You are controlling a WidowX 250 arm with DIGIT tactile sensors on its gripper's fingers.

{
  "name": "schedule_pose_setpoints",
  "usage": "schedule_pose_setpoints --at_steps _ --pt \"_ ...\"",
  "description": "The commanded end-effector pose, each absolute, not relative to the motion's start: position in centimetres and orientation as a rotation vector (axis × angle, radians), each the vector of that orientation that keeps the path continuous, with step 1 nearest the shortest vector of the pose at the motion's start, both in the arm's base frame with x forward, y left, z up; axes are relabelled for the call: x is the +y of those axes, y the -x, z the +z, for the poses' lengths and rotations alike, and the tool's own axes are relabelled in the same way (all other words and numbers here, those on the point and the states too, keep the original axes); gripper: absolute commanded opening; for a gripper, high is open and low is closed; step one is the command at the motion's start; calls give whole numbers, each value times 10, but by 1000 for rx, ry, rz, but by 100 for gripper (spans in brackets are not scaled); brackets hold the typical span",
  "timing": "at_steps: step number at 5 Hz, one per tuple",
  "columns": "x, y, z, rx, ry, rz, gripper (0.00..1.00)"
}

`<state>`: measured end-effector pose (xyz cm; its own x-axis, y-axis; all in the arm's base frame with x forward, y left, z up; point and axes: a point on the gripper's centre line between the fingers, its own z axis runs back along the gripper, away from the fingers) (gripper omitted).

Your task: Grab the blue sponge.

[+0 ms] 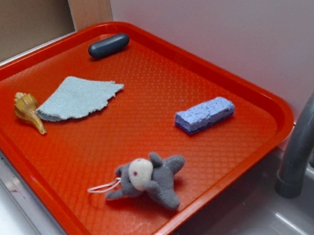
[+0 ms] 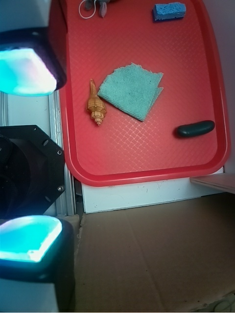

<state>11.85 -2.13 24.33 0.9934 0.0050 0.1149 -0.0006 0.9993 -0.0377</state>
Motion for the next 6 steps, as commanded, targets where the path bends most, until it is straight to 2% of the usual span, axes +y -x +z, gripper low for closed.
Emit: schedule_pose_setpoints --at_steps 1,2,3,4,5,6 --pt "-21 -118 243 -115 38 3 100" --pt "-55 -136 241 -162 135 32 100" --pt "-102 -155 250 -248 173 15 100" --pt "-145 -174 248 -304 230 49 100" --pt "-192 -204 224 -266 250 -21 100" --pt "-228 -231 202 -252 218 -42 100"
